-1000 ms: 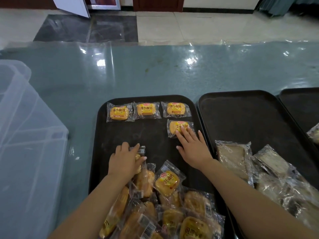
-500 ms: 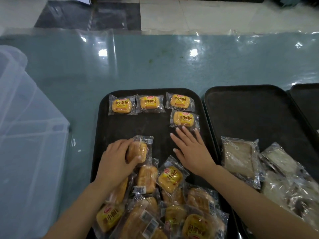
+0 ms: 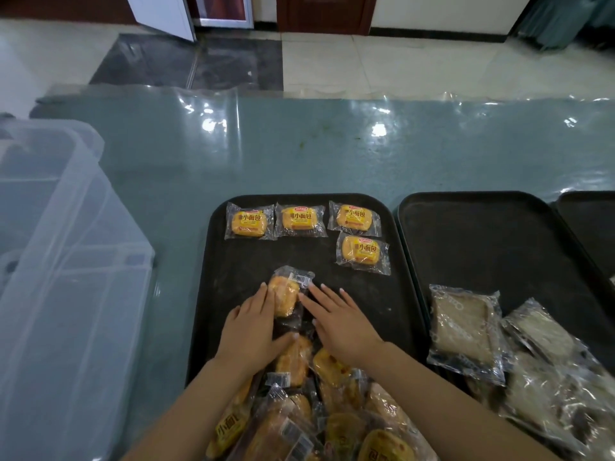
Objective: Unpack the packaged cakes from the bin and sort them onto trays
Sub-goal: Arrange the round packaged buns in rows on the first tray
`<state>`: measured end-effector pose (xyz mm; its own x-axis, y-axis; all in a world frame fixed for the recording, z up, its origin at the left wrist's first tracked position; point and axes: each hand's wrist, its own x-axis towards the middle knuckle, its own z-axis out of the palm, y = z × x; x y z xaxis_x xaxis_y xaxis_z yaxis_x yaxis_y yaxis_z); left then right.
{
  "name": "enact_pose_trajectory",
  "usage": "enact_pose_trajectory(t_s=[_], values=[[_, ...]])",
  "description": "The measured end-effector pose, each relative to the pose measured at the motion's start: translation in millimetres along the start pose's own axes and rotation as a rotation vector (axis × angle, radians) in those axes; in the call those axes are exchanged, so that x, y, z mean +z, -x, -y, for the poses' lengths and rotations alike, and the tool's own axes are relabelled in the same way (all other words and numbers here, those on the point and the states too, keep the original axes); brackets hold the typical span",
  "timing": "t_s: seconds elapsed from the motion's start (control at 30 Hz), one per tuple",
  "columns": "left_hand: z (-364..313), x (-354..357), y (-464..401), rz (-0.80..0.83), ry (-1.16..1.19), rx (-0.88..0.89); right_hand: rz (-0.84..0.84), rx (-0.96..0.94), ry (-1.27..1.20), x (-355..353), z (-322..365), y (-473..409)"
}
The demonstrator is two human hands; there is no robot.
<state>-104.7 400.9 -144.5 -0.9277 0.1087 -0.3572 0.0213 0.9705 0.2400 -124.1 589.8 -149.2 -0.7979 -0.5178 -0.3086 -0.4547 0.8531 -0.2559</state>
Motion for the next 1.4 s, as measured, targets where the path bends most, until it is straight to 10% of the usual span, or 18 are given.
enact_pose_trajectory(t_s=[0.27,0.57,0.97,1.1,1.4], values=[[1,-11,-18,-0.116,-0.054,-0.003,0.044,0.059,-0.007,-5,-15,15],[5,-21,-19,-0.028,1.012,-0.158,-0.138,0.181,0.055,-18,-29,11],[1,-1,-19,-0.374,0.390,0.019,-0.138,0.281,0.172,-21,-60,6],[1,1,-7,-0.141,0.179,0.355,-0.146,0.313,0.149,-23,-67,0],[-23,9,-41,-0.035,-0.096,0.116,-0.024,0.288,0.095,-23,-88,-12]])
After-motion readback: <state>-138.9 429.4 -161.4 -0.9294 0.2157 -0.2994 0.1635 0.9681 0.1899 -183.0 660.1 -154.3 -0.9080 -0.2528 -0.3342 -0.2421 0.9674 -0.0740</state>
